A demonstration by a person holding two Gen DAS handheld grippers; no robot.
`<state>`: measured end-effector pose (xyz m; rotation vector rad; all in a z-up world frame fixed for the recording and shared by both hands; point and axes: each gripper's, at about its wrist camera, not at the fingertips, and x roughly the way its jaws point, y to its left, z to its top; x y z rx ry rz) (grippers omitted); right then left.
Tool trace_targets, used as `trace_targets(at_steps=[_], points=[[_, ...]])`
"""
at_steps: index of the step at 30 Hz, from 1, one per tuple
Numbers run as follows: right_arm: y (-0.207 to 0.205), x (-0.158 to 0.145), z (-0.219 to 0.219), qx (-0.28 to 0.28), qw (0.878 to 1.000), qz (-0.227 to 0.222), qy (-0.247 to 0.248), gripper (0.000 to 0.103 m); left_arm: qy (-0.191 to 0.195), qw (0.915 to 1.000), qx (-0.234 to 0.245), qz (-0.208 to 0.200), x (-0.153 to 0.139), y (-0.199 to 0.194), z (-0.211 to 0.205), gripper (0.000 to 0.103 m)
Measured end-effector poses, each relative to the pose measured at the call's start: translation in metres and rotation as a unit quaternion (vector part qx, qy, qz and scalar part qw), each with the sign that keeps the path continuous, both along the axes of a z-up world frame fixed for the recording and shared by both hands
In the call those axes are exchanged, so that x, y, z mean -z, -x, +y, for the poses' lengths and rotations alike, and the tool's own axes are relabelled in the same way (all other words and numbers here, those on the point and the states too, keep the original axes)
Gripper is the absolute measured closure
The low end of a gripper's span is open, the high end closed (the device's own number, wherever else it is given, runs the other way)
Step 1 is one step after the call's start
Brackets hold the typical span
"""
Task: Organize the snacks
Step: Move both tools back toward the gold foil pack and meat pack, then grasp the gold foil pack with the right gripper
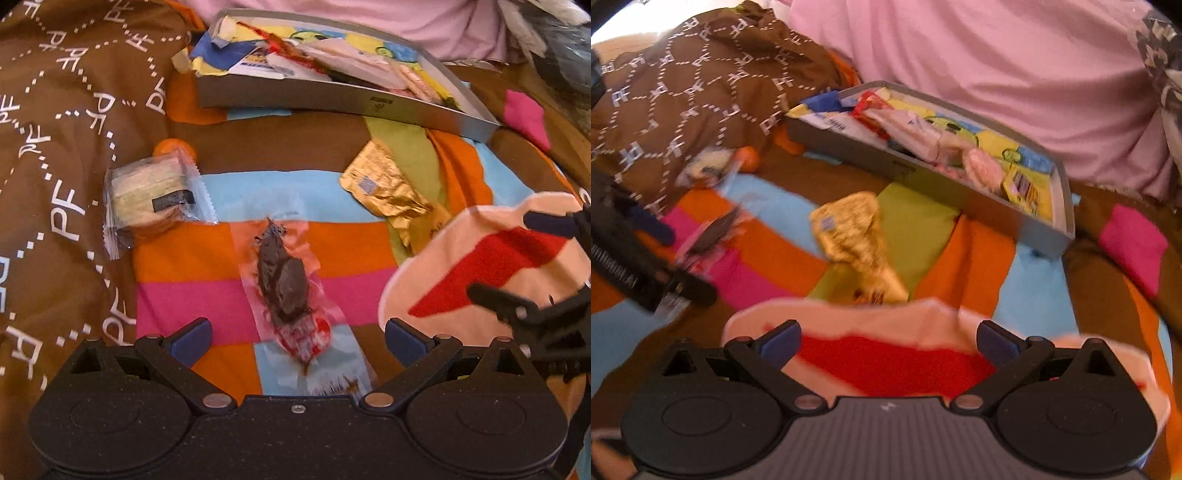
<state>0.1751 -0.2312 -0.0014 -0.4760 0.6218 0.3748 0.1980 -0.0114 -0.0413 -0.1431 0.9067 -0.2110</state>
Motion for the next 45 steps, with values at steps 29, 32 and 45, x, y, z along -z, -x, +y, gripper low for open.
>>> trace_targets(at_steps=[29, 32, 45], points=[[-0.050, 0.031, 0.037, -0.061, 0.998, 0.006, 0.001, 0.043, -0.049, 0.9986, 0.022, -0.005, 0.007, -0.007, 0.000, 0.002], [-0.044, 0.031, 0.032, -0.056, 0.998, 0.017, -0.004, 0.045, -0.054, 0.9983, 0.021, -0.001, 0.006, -0.008, -0.002, 0.002], [0.013, 0.024, -0.007, 0.005, 0.993, 0.094, -0.067, 0.047, -0.047, 0.9988, 0.013, 0.000, 0.007, -0.006, 0.001, 0.002]])
